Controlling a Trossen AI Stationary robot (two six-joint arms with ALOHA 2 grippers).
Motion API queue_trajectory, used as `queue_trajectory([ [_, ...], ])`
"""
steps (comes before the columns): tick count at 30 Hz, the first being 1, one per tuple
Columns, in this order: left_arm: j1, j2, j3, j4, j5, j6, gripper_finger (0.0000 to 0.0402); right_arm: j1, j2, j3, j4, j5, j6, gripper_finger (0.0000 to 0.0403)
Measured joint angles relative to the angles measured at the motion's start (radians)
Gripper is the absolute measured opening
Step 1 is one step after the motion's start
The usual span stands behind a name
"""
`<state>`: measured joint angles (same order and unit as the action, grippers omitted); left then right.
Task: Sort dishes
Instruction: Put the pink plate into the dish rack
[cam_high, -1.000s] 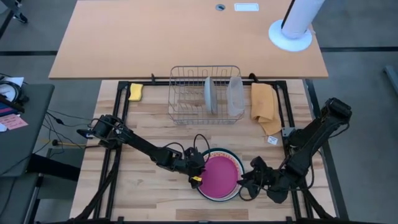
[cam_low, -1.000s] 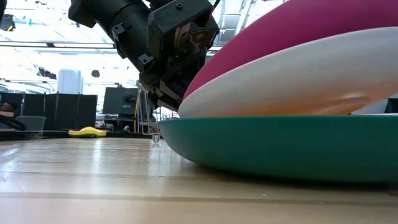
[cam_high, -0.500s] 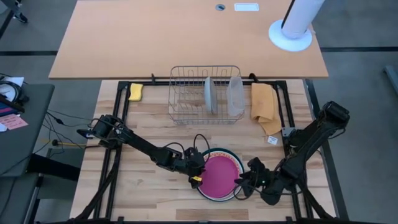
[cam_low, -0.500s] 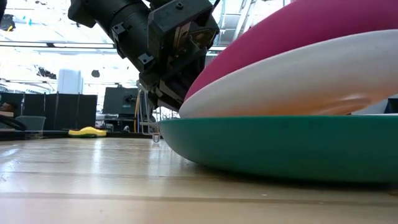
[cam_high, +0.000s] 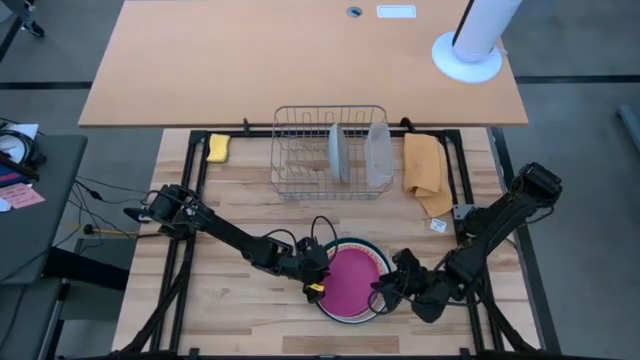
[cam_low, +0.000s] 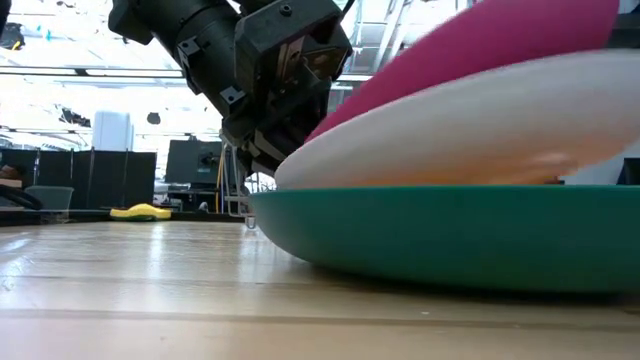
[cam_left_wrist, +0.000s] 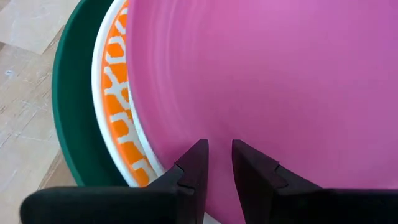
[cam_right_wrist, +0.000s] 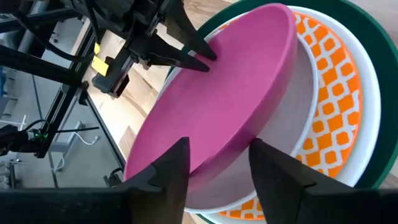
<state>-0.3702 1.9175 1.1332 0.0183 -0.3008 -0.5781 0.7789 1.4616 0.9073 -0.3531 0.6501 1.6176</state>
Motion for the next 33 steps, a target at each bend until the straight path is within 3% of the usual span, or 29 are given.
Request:
queue_trajectory([
  [10, 0.000, 0.000, -0.001, 0.032, 0.000, 0.006, 0.0068, -0.009, 0.000, 0.000, -0.008, -0.001, 0.001, 0.0121],
  [33, -0.002, 0.000, -0.001, 0.051, -0.001, 0.008, 0.0068, -0.034, 0.000, 0.000, -0.003, -0.014, -0.055, 0.0163],
])
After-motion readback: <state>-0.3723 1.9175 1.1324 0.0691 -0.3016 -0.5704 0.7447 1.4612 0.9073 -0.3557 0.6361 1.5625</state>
